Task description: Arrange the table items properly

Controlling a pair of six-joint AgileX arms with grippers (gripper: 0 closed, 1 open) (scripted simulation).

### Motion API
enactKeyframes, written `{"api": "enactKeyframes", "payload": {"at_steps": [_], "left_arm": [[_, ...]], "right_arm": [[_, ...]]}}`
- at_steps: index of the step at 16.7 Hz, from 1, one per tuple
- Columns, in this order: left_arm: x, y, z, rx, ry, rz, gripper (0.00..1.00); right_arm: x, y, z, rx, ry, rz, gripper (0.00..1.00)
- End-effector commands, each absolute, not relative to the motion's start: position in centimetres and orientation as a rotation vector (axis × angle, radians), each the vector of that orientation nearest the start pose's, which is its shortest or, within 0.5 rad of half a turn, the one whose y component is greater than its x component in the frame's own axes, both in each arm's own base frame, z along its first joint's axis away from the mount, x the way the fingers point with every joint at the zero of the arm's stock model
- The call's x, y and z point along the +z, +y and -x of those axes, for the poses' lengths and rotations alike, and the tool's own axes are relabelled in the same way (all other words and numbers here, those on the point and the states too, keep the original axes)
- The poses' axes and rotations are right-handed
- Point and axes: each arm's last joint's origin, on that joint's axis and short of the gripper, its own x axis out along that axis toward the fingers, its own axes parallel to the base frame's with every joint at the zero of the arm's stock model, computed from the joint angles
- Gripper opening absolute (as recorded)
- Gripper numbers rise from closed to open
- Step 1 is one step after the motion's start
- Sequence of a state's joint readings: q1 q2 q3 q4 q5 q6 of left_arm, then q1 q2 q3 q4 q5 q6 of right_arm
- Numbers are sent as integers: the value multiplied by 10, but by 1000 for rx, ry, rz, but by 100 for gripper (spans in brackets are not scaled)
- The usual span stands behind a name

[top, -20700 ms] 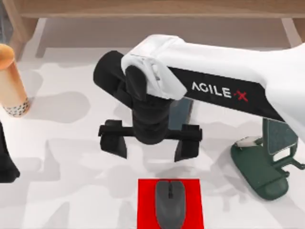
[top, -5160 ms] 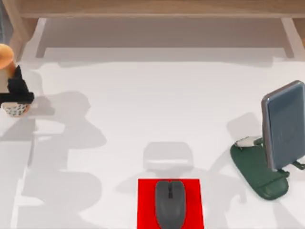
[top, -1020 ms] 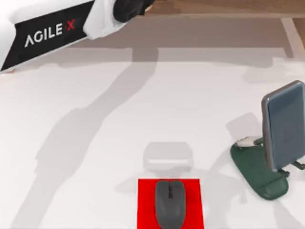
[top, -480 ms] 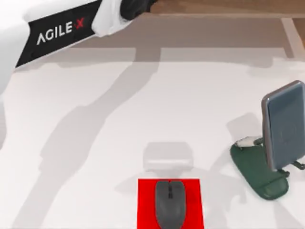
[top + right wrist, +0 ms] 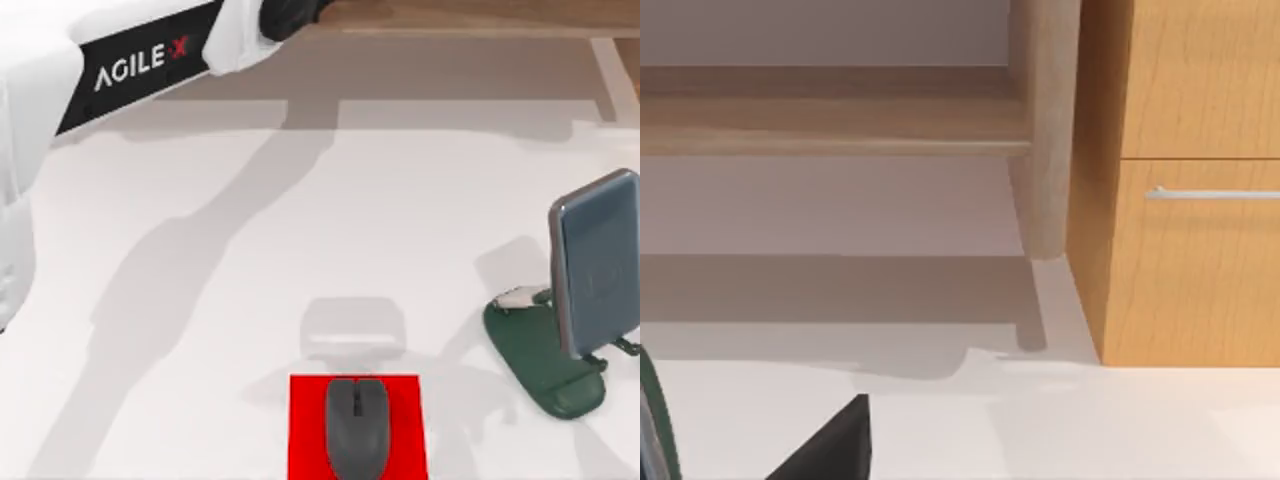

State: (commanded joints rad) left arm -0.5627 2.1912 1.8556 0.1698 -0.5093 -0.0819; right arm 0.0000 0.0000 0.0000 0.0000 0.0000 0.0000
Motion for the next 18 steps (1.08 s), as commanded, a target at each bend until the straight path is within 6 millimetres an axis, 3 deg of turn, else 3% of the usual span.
{"api": "enactKeyframes", "payload": {"at_steps": [12, 18], "left_arm": [[275, -261, -455, -23, 150, 8, 98], [275, -261, -455, -23, 150, 8, 100]], "right_arm": [[160, -1, -106, 0, 0, 0, 100], [160, -1, -106, 0, 0, 0, 100]]}}
